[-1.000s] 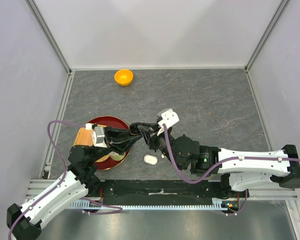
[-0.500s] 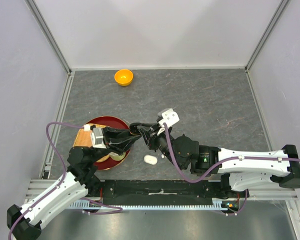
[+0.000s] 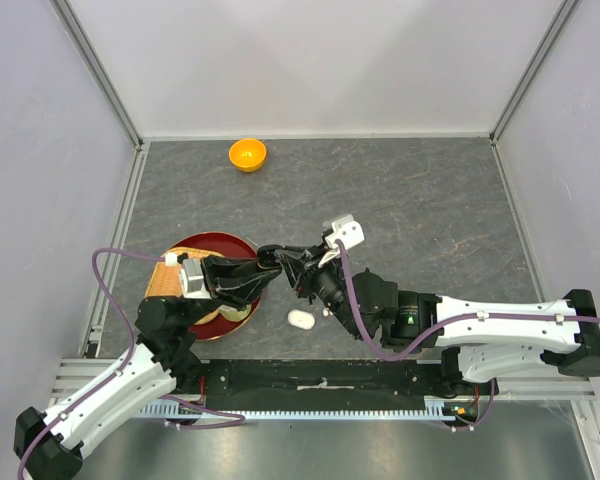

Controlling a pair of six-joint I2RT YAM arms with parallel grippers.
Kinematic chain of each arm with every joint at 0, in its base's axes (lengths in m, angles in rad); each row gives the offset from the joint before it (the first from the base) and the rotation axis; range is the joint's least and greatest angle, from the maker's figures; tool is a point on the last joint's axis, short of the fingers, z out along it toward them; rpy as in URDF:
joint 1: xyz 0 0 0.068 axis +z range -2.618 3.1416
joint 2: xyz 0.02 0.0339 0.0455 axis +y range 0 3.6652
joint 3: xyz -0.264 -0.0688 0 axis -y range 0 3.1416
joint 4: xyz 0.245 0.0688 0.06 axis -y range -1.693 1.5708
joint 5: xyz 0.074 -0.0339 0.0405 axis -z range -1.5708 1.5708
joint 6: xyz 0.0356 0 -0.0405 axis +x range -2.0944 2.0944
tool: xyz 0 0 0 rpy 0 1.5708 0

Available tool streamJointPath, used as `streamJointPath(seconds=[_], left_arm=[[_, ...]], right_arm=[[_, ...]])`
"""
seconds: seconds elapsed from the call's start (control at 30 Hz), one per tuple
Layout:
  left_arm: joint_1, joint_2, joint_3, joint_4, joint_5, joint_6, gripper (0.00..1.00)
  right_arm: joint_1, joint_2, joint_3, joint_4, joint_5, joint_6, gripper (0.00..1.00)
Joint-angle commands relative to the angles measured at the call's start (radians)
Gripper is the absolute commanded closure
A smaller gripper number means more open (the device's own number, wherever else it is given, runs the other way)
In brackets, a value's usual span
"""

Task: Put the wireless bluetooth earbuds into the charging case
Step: Place the earbud in the charging case.

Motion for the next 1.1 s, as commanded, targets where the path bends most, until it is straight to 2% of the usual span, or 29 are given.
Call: streamJointPath(seconds=[0.0,0.57,1.07], left_arm=[[0.001,0.0,0.008,0.15,-0.064,0.035,0.98],[-0.001,0.002,0.009,0.147,-0.055,0.035,0.98],[-0.001,0.0,0.005,0.156,-0.099,0.047,0.98]], right_arm=[[0.003,0.009,0.012,-0.065,0.035,0.022,1.0],[0.003,0.034,0.042,-0.054,0.065,-0.02,0.99],[0.002,0.032,0.061,-0.134,-0.031,0.028,0.93]])
